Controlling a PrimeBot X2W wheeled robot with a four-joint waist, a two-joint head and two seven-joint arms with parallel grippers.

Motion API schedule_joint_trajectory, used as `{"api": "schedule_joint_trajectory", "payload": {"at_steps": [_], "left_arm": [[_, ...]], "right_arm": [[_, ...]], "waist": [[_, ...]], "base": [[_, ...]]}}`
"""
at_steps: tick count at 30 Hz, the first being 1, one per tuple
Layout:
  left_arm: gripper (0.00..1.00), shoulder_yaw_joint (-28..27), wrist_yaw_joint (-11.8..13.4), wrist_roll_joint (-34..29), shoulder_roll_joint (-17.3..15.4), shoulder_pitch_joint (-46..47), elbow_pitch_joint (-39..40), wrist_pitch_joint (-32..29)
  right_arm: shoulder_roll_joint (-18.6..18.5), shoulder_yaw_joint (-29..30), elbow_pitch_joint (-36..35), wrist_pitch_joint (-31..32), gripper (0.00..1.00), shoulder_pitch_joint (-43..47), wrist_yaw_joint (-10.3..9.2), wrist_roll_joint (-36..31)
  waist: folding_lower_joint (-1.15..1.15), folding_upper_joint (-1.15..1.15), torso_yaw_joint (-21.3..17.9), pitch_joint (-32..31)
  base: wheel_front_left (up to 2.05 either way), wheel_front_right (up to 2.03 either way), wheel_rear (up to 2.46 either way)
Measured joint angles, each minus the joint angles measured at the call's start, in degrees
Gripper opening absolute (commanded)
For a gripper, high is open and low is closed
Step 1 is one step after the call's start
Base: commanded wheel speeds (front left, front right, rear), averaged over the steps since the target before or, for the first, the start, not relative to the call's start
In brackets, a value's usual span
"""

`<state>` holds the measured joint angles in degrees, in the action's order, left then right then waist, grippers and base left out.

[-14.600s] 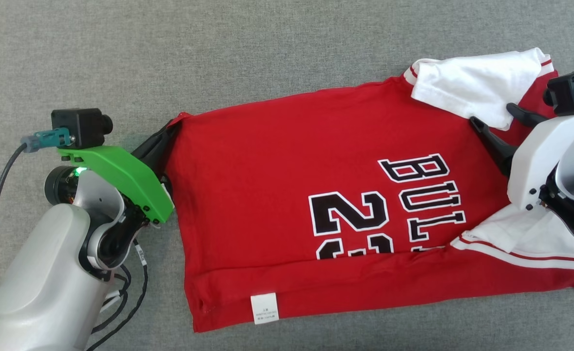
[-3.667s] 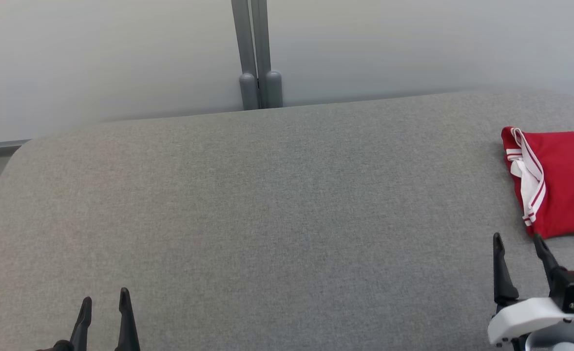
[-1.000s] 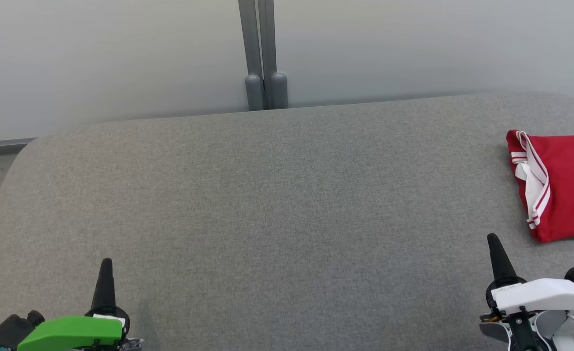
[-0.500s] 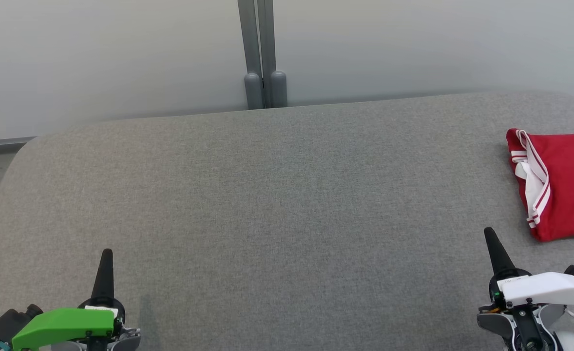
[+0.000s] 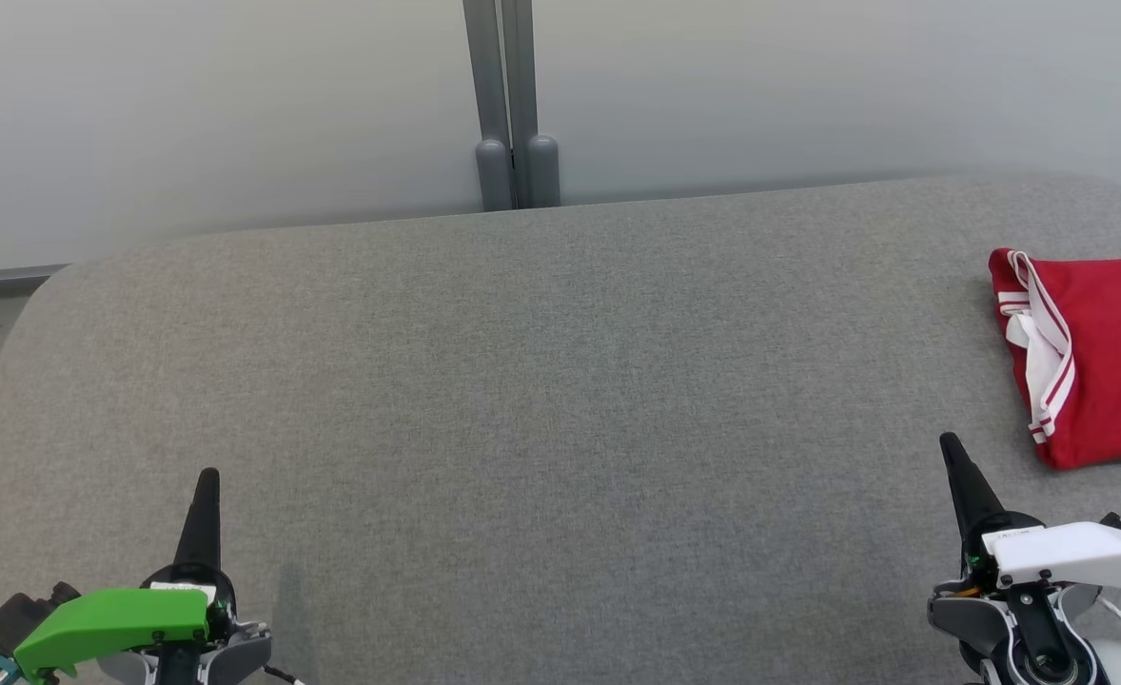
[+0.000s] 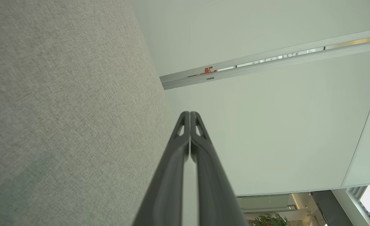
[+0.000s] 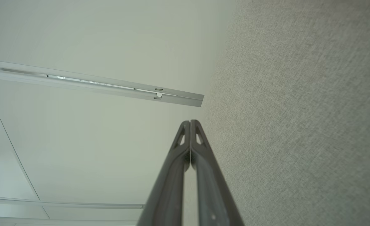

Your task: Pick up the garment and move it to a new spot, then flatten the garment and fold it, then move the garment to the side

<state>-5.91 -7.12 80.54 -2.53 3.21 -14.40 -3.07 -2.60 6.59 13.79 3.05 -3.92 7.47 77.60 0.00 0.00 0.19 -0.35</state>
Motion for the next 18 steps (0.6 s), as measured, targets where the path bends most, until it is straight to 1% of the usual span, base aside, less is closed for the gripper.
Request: {"api": "schedule_joint_trajectory", "payload": {"at_steps": [18], "left_arm": [[0.0,-0.31,-0.16,6.91,-0.07,1.57,0.18,-2.18]], "right_arm": [[-0.08,-0.01,0.11,2.1,0.0,-1.18,0.01,8.62]], "waist": [[0.0,0.0,-0.1,0.3]], "base": [[0.0,0.0,0.0]]}}
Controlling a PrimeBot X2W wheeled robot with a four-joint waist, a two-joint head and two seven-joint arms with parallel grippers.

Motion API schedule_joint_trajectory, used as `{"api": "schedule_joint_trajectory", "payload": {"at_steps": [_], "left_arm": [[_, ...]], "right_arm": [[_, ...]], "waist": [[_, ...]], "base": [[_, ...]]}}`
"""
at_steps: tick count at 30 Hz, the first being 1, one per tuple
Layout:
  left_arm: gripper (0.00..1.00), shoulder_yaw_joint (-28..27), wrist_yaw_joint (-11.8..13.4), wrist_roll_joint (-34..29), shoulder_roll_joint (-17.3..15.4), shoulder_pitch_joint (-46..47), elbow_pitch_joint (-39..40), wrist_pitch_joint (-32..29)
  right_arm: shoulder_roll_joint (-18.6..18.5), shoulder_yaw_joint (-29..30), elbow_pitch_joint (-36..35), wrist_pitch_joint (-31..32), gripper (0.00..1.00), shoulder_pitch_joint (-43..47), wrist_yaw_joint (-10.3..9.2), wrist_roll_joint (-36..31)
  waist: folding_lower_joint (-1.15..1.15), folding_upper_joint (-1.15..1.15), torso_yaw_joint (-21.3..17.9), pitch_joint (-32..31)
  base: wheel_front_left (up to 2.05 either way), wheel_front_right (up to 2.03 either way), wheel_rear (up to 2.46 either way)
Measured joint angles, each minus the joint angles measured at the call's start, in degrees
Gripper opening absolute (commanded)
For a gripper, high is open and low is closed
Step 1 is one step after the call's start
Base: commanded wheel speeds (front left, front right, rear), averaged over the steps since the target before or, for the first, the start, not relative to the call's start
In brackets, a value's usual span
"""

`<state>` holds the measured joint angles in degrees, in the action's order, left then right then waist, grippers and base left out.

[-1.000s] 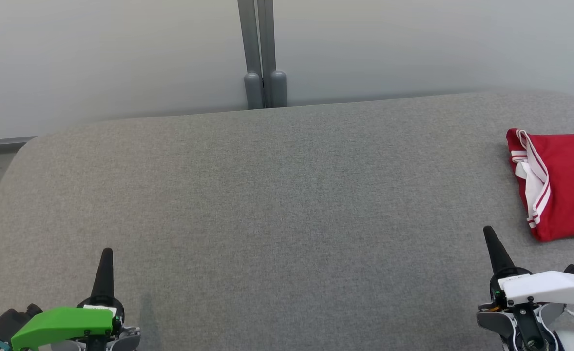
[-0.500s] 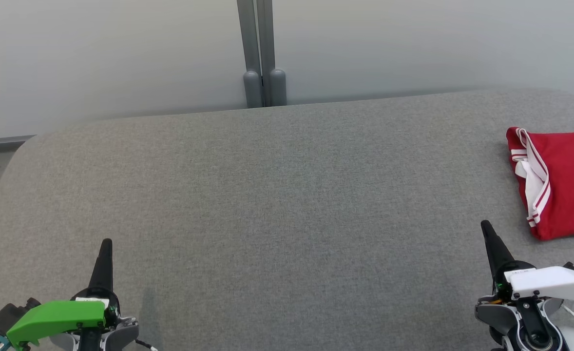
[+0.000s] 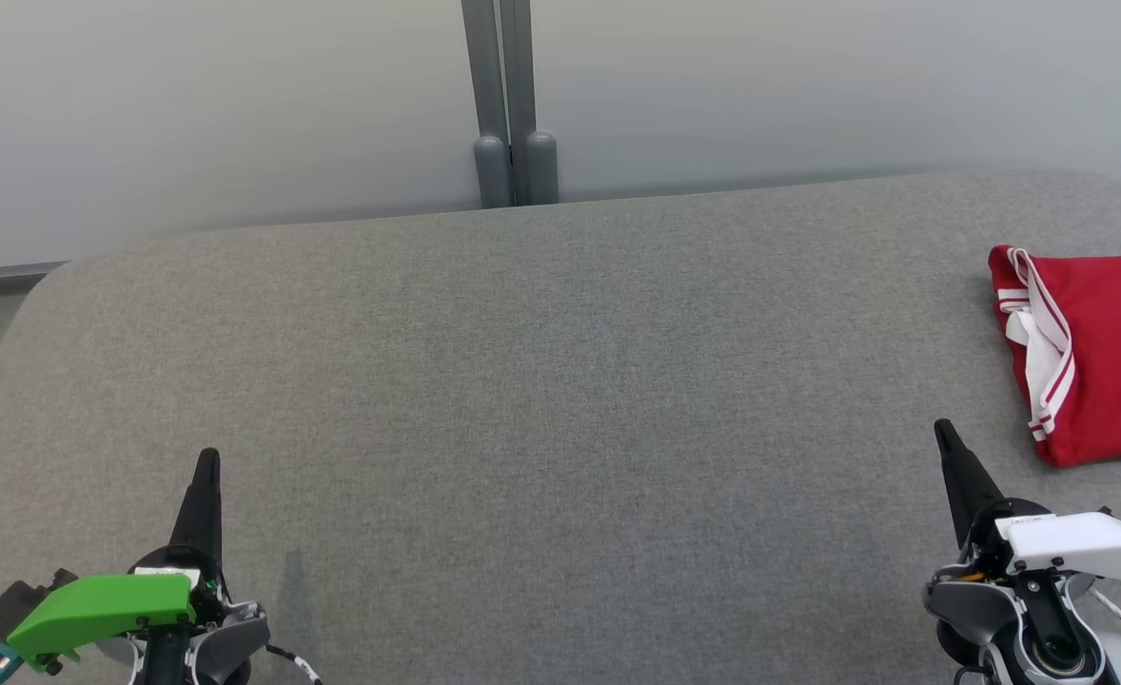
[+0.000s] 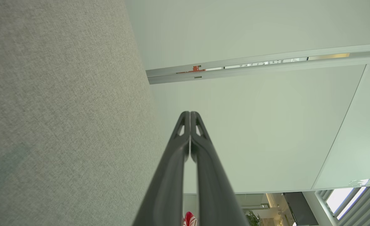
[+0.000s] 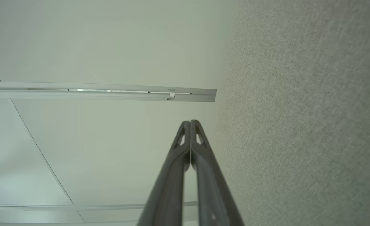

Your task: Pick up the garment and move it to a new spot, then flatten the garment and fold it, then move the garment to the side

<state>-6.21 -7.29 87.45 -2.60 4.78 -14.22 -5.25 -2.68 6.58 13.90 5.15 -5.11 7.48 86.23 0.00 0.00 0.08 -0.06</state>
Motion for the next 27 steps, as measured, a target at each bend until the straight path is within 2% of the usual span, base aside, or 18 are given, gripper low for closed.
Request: {"api": "schedule_joint_trajectory", "payload": {"at_steps": [14,27], "left_arm": [[0.0,-0.22,-0.01,4.86,-0.04,0.98,0.08,-1.25],[0.0,-0.23,-0.03,4.95,-0.05,1.15,0.1,-1.29]], "right_arm": [[-0.05,0.0,0.07,1.37,0.0,-1.01,-0.01,5.92],[-0.07,0.0,0.09,1.4,0.0,-1.02,-0.01,5.98]], "waist": [[0.0,0.0,-0.08,0.23],[0.0,0.0,-0.09,0.24]], "base": [[0.0,0.0,0.0],[0.0,0.0,0.0]]}}
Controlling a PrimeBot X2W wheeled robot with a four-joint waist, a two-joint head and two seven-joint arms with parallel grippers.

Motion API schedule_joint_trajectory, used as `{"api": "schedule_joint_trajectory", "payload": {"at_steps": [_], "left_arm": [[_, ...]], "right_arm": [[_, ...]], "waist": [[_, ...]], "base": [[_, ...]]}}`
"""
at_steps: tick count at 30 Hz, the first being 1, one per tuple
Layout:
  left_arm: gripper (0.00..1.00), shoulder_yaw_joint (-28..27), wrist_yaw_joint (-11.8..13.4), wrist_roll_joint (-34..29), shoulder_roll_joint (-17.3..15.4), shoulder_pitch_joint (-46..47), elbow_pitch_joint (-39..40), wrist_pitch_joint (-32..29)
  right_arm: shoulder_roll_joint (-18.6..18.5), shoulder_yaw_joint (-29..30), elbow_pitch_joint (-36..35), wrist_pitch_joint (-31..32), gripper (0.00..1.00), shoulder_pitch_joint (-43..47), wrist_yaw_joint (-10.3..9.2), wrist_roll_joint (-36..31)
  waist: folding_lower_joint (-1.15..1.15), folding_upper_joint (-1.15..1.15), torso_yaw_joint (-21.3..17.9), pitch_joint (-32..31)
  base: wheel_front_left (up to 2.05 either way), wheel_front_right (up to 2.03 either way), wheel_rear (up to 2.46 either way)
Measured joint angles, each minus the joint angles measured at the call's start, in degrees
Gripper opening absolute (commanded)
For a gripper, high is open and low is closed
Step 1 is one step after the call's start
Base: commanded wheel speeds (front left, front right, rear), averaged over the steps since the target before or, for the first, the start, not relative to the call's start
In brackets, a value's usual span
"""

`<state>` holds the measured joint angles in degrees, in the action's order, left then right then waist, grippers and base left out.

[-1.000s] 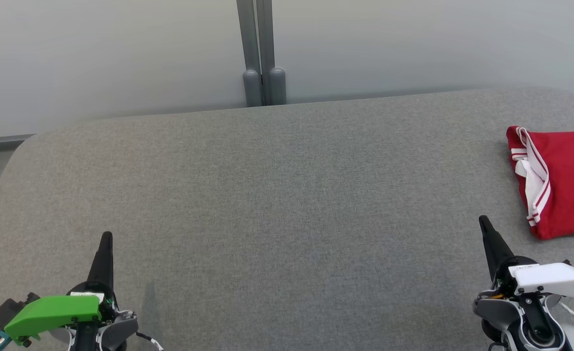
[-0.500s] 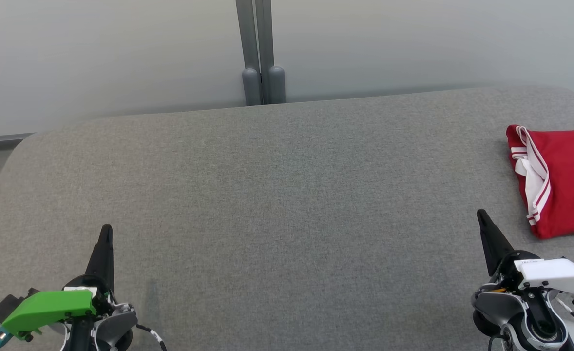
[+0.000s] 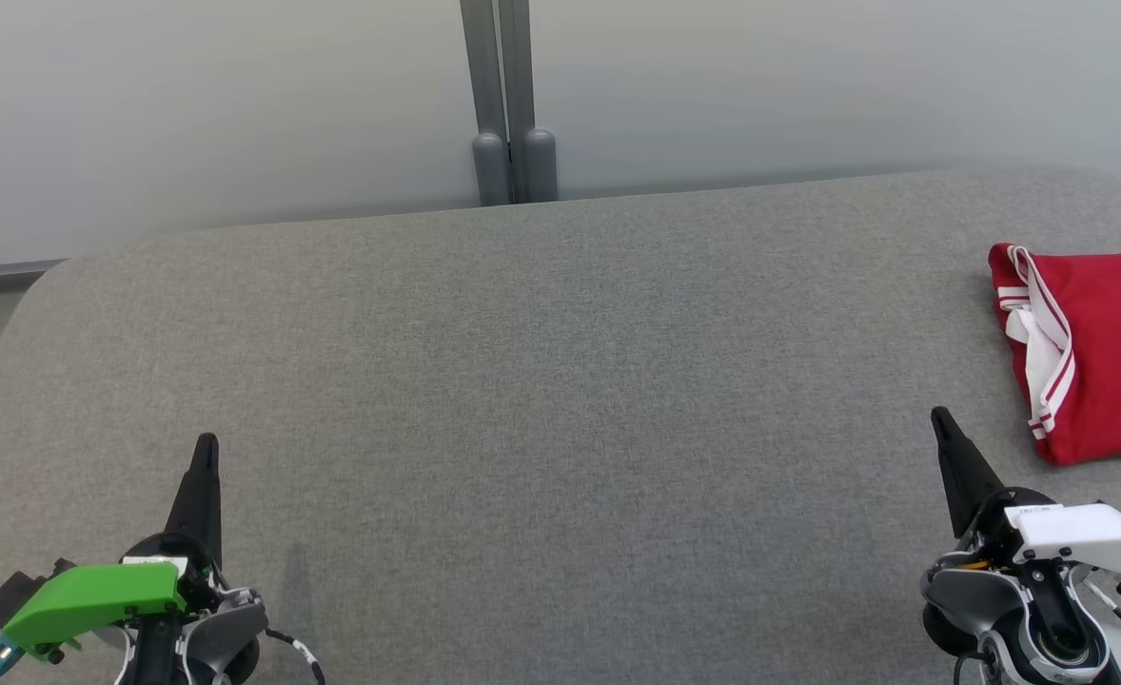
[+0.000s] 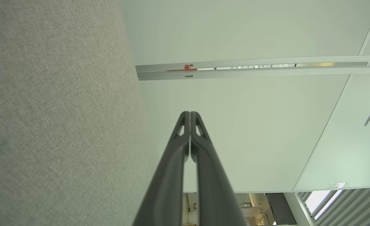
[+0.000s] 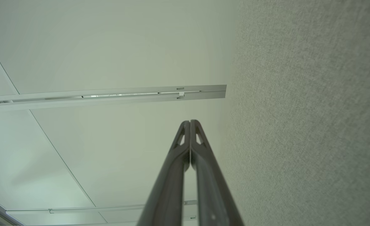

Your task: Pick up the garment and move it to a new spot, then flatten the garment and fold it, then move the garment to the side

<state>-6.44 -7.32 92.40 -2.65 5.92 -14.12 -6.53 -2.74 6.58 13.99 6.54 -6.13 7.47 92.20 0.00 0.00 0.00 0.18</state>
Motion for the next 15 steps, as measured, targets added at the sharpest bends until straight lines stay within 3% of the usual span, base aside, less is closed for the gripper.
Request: {"api": "schedule_joint_trajectory", "payload": {"at_steps": [15], "left_arm": [[0.0,0.0,0.0,0.0,0.0,0.0,0.01,0.0]], "right_arm": [[0.0,0.0,0.0,0.0,0.0,-0.01,0.0,0.0]], "waist": [[0.0,0.0,0.0,0.0]], "base": [[0.0,0.0,0.0]]}}
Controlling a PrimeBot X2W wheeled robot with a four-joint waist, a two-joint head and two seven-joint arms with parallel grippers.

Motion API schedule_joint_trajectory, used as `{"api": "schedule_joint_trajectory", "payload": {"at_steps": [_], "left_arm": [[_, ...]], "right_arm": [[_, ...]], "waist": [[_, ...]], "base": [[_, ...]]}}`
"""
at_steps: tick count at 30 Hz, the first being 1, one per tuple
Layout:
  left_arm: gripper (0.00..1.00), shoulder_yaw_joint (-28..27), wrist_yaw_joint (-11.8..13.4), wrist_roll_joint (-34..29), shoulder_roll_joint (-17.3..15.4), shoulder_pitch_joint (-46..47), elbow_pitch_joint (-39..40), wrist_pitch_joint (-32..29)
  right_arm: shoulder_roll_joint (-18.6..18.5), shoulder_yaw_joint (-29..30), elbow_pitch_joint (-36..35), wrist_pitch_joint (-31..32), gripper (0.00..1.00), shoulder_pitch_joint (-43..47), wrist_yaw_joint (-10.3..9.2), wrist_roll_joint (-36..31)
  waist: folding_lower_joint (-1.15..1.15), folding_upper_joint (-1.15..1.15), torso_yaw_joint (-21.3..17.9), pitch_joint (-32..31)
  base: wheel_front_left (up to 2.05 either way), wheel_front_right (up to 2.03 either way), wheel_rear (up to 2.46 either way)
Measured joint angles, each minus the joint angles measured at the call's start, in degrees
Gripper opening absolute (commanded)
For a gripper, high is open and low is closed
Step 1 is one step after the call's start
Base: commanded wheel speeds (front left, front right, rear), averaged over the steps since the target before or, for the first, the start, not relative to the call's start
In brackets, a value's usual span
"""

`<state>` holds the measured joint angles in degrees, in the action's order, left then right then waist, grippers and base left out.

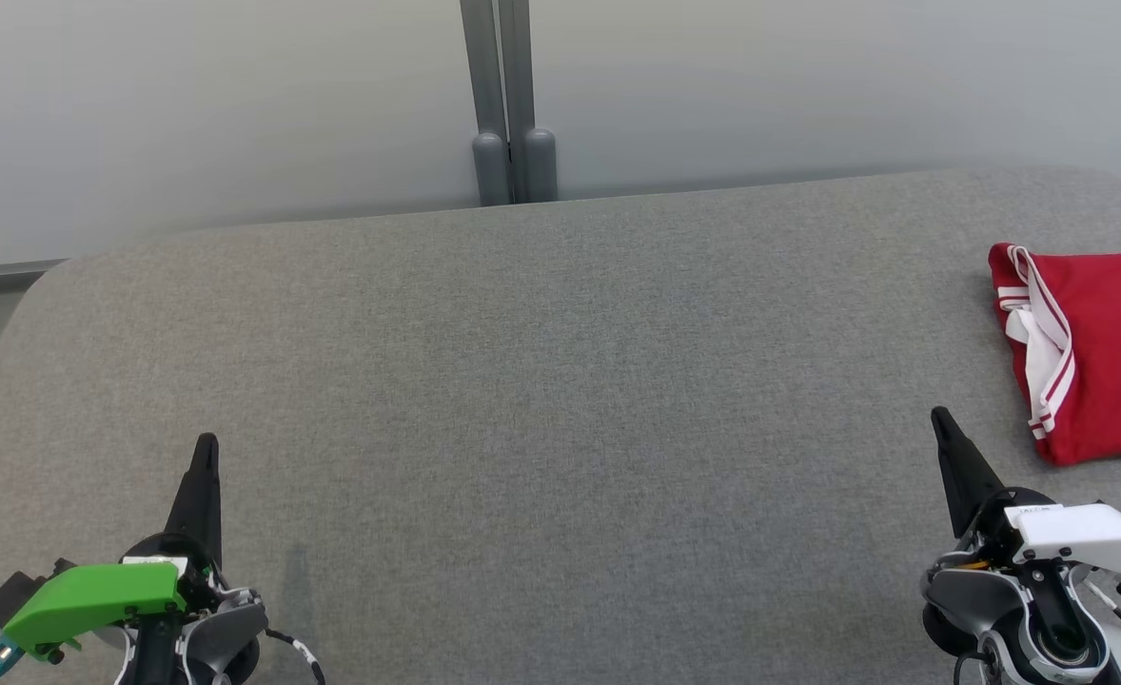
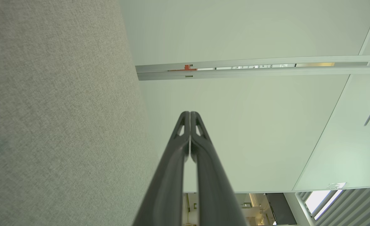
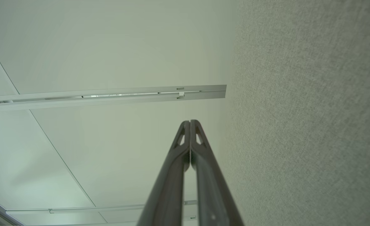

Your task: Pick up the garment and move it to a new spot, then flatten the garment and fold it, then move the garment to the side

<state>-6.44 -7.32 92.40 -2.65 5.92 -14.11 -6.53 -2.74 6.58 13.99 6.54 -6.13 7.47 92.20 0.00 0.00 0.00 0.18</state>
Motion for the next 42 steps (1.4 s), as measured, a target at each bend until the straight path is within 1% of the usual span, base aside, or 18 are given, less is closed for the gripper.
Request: {"api": "schedule_joint_trajectory", "payload": {"at_steps": [42], "left_arm": [[0.0,0.0,0.0,0.0,0.0,0.0,0.0,0.0]], "right_arm": [[0.0,-0.01,0.01,0.0,0.0,0.0,0.0,0.0]], "waist": [[0.0,0.0,0.0,0.0]], "base": [[0.0,0.0,0.0]]}}
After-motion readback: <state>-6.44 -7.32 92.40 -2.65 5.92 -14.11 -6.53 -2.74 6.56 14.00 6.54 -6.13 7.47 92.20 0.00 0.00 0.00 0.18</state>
